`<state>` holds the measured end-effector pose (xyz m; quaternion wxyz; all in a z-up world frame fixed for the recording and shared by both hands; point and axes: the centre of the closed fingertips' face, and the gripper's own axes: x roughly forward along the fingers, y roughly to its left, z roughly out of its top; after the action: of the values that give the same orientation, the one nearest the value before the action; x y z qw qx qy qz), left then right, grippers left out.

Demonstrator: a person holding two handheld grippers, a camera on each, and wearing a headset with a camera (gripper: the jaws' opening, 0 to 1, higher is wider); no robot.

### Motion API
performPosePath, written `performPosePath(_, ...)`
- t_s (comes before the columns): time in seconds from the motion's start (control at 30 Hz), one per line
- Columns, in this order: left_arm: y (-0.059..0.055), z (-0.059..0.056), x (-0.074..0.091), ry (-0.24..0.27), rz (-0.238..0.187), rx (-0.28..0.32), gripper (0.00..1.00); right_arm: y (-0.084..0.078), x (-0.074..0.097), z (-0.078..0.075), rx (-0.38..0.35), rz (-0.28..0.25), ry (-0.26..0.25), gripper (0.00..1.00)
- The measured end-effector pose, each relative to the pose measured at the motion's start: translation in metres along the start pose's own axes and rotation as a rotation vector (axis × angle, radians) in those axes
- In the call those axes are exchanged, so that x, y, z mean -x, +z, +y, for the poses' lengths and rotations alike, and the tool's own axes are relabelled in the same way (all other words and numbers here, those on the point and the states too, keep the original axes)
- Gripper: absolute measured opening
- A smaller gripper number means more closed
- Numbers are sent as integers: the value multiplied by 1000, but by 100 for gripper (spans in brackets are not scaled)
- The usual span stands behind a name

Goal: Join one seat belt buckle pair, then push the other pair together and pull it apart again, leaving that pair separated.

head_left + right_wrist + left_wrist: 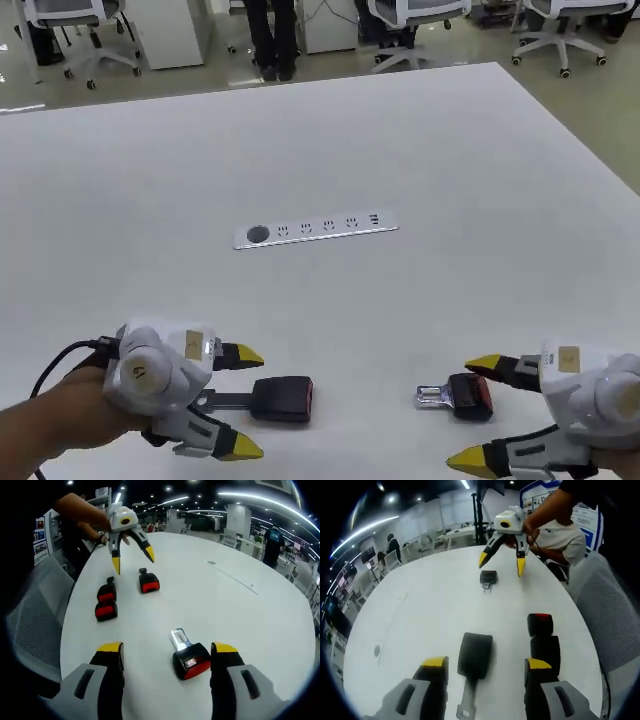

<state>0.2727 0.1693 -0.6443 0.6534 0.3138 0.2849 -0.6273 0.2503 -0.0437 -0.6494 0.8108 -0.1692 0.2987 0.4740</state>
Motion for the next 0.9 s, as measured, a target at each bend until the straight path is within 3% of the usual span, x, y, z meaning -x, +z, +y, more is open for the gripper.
performPosePath(0.13,-5,7,-11,-15,11,22,64,-8,0,-16,-14,20,4,68)
performPosePath(0.2,-6,8,-15,-22,12,29,64,-9,-2,-14,-50,26,44,68)
performPosePath(0.37,-8,9,-24,-45,-2,52,60,-10,-8,-16,-25,49,71,66)
performPosePath(0.47,-11,7,-28,-56,7,44,60,-19,-12,-16,-4,83,103,66)
performPosePath(0.57,-11,7,-31,-73,-6,69,60,-22,-15,-15,-35,95,127,62)
performPosePath(0.9,-15,7,-42,-101,-2,62,50,-32,-17,-11,33,140,156,59)
